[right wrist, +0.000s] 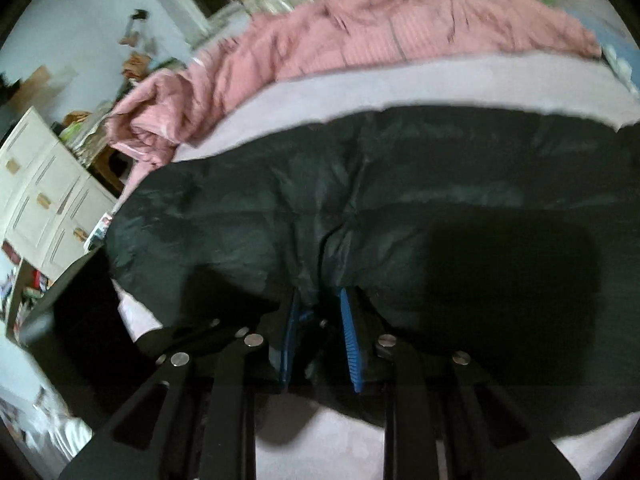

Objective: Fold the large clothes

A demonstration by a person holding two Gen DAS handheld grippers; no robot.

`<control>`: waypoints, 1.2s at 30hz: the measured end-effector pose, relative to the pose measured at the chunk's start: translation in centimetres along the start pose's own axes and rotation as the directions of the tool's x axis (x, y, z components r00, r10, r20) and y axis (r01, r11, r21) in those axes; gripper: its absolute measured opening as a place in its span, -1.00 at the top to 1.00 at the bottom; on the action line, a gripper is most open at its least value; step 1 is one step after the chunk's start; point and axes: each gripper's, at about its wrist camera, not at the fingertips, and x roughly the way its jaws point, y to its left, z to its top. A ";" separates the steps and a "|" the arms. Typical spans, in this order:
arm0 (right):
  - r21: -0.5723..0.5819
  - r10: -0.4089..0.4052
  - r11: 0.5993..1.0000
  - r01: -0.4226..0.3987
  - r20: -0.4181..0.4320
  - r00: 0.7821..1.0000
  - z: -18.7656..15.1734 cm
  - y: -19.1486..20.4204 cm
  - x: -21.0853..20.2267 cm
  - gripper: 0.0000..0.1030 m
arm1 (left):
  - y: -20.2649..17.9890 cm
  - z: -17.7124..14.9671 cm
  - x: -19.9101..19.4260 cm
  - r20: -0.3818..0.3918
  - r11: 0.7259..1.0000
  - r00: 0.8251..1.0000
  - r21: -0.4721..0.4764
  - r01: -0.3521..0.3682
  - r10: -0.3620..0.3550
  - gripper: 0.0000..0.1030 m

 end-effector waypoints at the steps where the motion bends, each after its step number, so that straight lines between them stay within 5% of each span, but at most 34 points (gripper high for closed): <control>1: 0.013 -0.002 1.000 0.002 -0.021 1.000 0.4 -0.3 0.6 0.61 | 0.1 0.0 0.1 -0.003 1.000 1.000 -0.007 0.000 0.000 0.95; 7: 0.016 -0.171 0.985 0.172 -0.054 0.984 4.6 -0.1 4.1 1.00 | 1.0 0.0 0.5 -0.021 0.997 0.999 -0.069 0.028 -0.029 0.95; 16: 0.098 -0.191 0.975 0.200 -0.089 0.977 10.2 -1.6 8.8 1.00 | 1.8 -0.1 0.6 -0.022 0.992 0.999 -0.117 0.037 -0.040 0.95; 23: 0.021 -0.276 0.959 0.283 -0.173 0.946 13.5 -1.6 13.0 1.00 | 1.5 -0.2 0.6 -0.017 0.994 0.999 -0.109 0.031 -0.033 0.95; 28: 0.020 -0.265 0.964 0.265 -0.009 0.964 12.3 -0.5 6.7 1.00 | 1.3 -0.4 0.5 -0.017 0.995 1.000 -0.100 0.025 -0.027 0.95; 32: -0.014 -0.190 0.981 0.195 0.166 0.968 8.0 0.4 -1.3 0.94 | 0.8 -0.3 0.4 -0.012 0.997 1.000 -0.081 0.003 -0.004 0.95; 35: -0.003 -0.150 0.988 0.156 0.252 0.956 3.6 0.1 -6.3 0.52 | 0.9 -0.4 0.3 -0.009 0.997 1.000 -0.079 0.003 -0.003 0.95; 36: 0.019 -0.146 0.989 0.146 0.271 0.952 2.4 -0.3 -7.3 0.10 | 0.8 -0.4 0.3 -0.009 0.997 1.000 -0.078 0.000 -0.001 0.95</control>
